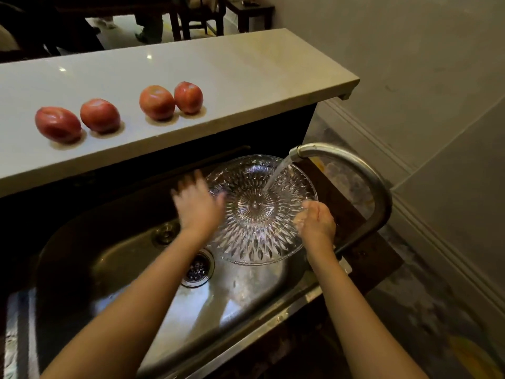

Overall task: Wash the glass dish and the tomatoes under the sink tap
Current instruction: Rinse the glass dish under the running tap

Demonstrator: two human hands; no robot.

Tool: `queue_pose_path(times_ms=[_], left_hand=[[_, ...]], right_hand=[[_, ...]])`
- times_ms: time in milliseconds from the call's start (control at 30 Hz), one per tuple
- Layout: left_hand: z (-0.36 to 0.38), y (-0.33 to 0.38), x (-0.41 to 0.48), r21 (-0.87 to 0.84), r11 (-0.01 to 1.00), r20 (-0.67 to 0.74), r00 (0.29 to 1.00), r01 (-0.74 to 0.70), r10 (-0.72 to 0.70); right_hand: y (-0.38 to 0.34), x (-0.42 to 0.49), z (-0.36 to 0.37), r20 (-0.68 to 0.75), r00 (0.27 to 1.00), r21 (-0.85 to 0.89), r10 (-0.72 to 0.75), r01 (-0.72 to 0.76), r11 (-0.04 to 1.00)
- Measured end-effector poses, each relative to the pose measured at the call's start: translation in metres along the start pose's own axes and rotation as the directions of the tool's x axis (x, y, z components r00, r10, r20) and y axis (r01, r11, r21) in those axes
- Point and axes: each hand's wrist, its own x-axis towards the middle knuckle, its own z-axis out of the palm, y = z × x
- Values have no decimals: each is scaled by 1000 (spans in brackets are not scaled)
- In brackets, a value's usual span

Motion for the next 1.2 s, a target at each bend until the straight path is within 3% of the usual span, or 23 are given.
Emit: queue_pose_path(times_ms=[67, 100, 133, 200, 233, 333, 467, 567, 733, 867, 1033, 1200], left_hand=[[-11, -18, 4, -249, 949, 180, 972, 193, -151], [-12, -23, 4, -430, 854, 312, 936, 292, -162], [-9, -28, 2, -603, 693, 427, 893, 397, -140], [1, -36, -6, -765, 364, 543, 836, 531, -77], [6, -39, -8, -784, 299, 549, 833, 544, -76], [14, -45, -12, -805, 292, 503, 855, 517, -128], [14, -51, -12, -814, 254, 483, 851, 523, -207], [11, -54, -14, -824, 271, 451, 866, 497, -217], [8, -56, -22, -862, 217, 432, 888, 458, -158], [4, -50, -28, -865, 188, 438, 883, 465, -169], [3, -45, -34, -847, 264, 432, 887, 461, -163], [2, -45, -38, -864, 216, 435, 890, 456, -139]], right_hand=[[0, 0, -1, 14, 1000, -7, 8, -8, 1000], [-1, 0, -1, 38, 999, -16, 20, -19, 1000], [-2, -1, -1, 70, 997, -42, 26, -23, 999], [-3, -2, -3, 132, 991, -173, 11, 12, 985], [-3, -3, -6, 146, 989, -284, -21, 62, 957], [-2, -9, -16, 124, 982, -625, -145, 191, 757], [-5, -17, -12, 113, 994, -805, 2, 91, 587], [-2, -22, -12, 75, 997, -768, 18, 46, 638], [10, -32, -12, 7, 1000, -744, -28, 24, 668], [18, -33, -15, 8, 994, -693, -107, 83, 716], [23, -36, -17, 14, 987, -653, -158, 129, 747], [28, -39, -19, 21, 974, -634, -224, 186, 750]])
